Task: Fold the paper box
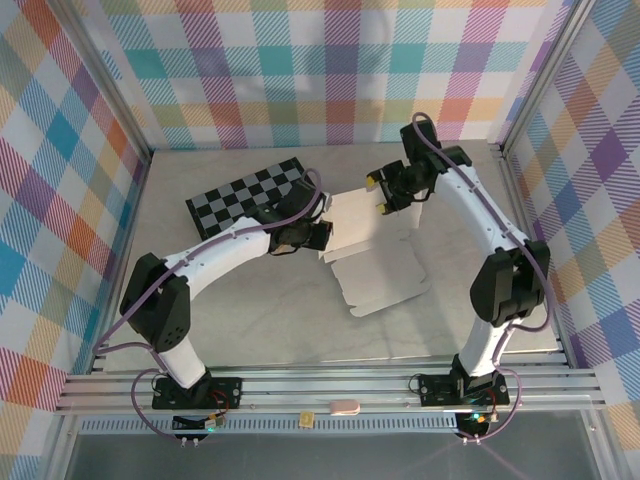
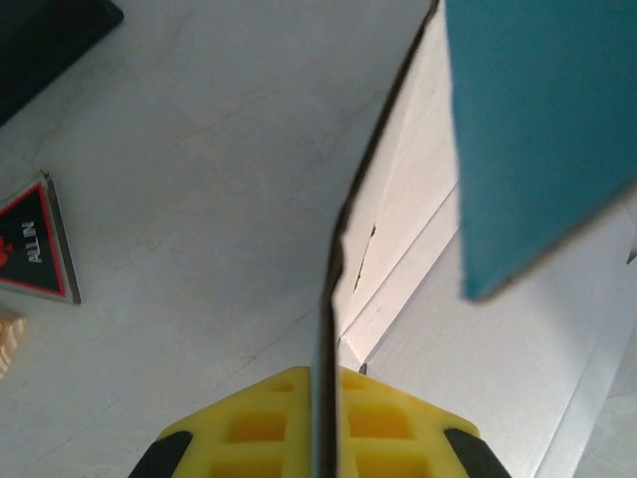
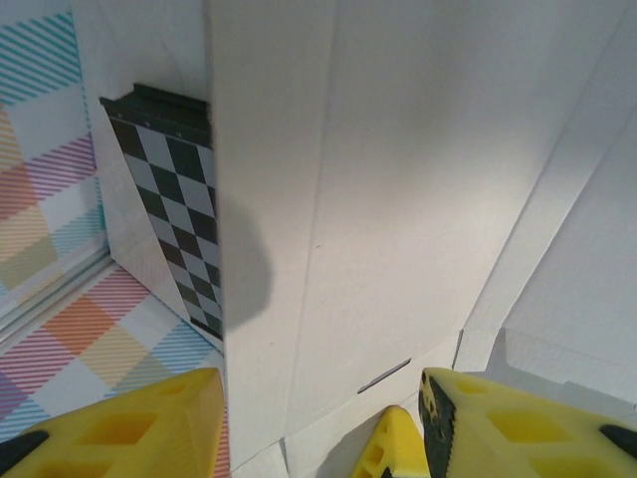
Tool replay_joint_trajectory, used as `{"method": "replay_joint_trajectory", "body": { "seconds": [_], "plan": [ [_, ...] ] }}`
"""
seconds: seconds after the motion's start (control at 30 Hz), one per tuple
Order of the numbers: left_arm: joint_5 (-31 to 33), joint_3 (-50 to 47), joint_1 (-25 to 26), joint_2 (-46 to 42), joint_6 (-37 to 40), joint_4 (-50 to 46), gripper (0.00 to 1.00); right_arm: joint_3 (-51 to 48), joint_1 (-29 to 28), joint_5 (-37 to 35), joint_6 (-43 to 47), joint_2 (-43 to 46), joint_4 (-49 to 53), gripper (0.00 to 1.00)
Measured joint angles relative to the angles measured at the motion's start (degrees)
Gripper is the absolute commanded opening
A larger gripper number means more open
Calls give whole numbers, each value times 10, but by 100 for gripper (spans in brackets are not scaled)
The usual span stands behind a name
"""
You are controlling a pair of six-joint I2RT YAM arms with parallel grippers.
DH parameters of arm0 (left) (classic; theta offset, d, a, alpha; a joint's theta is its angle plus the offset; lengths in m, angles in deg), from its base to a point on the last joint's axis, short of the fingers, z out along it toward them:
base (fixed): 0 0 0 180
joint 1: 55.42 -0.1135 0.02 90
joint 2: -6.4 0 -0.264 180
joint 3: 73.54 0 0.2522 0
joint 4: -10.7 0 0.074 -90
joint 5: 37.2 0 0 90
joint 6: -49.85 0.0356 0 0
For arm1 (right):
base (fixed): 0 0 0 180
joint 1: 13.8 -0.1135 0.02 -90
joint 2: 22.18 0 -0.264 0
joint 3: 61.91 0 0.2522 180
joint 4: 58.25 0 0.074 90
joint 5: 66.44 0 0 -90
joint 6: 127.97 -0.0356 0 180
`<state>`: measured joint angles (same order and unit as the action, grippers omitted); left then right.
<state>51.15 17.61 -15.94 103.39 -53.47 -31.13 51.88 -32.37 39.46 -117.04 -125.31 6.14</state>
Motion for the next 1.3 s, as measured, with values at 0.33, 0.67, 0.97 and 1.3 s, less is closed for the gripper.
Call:
{"method": "replay_joint_trajectory", "body": {
  "seconds": [0.33,0.67,0.97,1.3],
  "plan": [
    [5,-1,2,0,10,13,0,26,-5,23,2,-42,-19,41],
    [5,-1,2,0,12,11,0,22,-1,28,7,-44,-39,20],
    [2,-12,2,0,12,10,0,-8,8,51,7,-44,-55,18],
    [-1,-15,2,0,12,12,0,-15,16,65,20,-44,-51,22]
  ]
}}
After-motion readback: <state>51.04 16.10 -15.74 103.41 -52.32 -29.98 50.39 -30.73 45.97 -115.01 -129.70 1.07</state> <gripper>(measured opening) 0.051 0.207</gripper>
